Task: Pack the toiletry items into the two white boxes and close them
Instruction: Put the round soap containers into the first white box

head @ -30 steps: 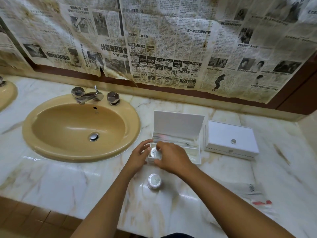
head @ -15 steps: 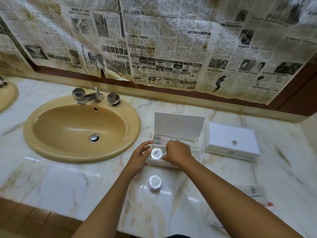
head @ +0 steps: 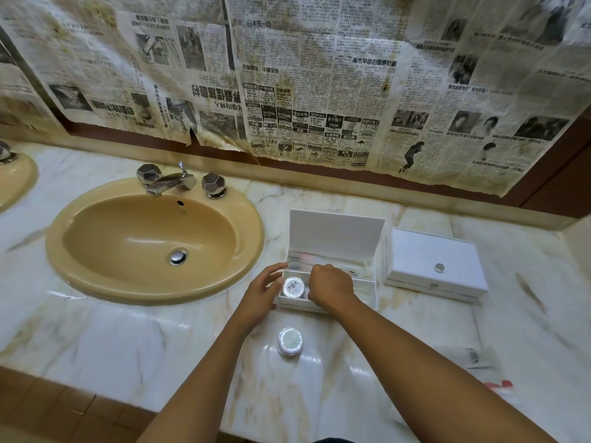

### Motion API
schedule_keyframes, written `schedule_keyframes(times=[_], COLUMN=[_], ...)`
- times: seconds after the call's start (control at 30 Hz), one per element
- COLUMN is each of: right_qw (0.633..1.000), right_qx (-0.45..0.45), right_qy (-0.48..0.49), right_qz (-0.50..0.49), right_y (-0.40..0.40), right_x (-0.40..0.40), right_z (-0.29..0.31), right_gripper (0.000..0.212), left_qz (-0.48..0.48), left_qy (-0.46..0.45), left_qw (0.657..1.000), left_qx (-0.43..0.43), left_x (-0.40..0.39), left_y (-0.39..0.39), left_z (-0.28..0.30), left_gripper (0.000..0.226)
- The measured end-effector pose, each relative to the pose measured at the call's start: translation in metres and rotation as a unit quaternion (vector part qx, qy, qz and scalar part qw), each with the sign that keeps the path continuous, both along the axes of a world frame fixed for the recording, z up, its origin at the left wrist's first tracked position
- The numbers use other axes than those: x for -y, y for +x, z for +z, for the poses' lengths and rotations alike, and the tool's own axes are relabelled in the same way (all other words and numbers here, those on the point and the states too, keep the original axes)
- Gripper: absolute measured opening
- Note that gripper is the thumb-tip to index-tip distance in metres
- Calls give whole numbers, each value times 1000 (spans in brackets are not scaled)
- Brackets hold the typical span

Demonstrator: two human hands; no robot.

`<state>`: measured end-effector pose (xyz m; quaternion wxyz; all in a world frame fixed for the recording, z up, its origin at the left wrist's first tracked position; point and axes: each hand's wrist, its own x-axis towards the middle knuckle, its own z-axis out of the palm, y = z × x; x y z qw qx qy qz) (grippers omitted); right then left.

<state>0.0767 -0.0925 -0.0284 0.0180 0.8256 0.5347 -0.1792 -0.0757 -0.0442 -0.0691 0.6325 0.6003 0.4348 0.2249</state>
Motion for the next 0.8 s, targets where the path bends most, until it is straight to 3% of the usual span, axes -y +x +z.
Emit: schedule_keyframes(times=[0.37,0.53,0.7,0.8], right_qw=[994,977,976,975], right_qx=[-31,-97,-133,-139], right_qy=[101,172,83,37], right_qz=[10,78,149,169], right_y=[-5,-23,-35,-37], right_x=[14,29,37,43], right_z=[4,16,12,9], right_gripper=[20,20,18,28], left_qz=[-3,-5,-4,-7], left_qy=[7,2,-2,5], left_qw=[1000,1000,1000,1000], left_qx=[-8,3,14,13], left_x=[0,-1,-1,0], left_y=[0,0,-1,-1], left_z=[0,-3,-3,-3], left_gripper=[29,30,30,30])
